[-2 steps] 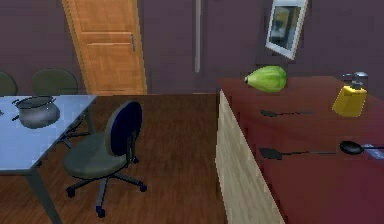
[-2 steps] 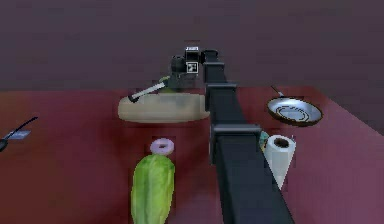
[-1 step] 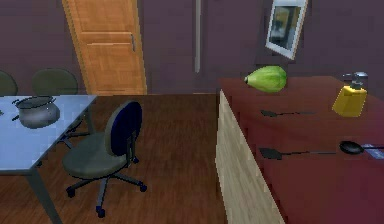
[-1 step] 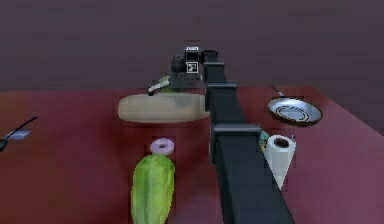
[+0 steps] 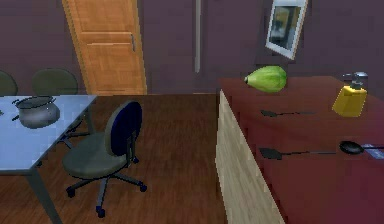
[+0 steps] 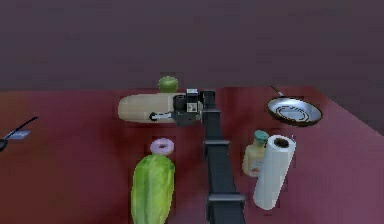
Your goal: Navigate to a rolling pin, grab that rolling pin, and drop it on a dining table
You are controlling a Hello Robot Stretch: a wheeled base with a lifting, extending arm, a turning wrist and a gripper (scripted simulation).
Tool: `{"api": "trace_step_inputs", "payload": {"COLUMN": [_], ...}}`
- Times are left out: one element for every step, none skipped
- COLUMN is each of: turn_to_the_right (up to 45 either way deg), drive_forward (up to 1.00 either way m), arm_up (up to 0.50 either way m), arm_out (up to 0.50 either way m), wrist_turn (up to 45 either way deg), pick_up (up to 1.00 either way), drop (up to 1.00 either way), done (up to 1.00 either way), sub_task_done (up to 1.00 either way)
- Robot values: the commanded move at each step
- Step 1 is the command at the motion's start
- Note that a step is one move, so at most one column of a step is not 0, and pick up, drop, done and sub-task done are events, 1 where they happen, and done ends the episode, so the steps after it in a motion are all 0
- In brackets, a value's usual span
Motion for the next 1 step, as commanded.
{"api": "trace_step_inputs", "payload": {"turn_to_the_right": [0.0], "drive_forward": [0.0], "arm_up": [0.0], "arm_out": [0.0], "wrist_turn": [0.0], "pick_up": [1.0], "drop": [0.0], "done": [0.0], "sub_task_done": [0.0]}}
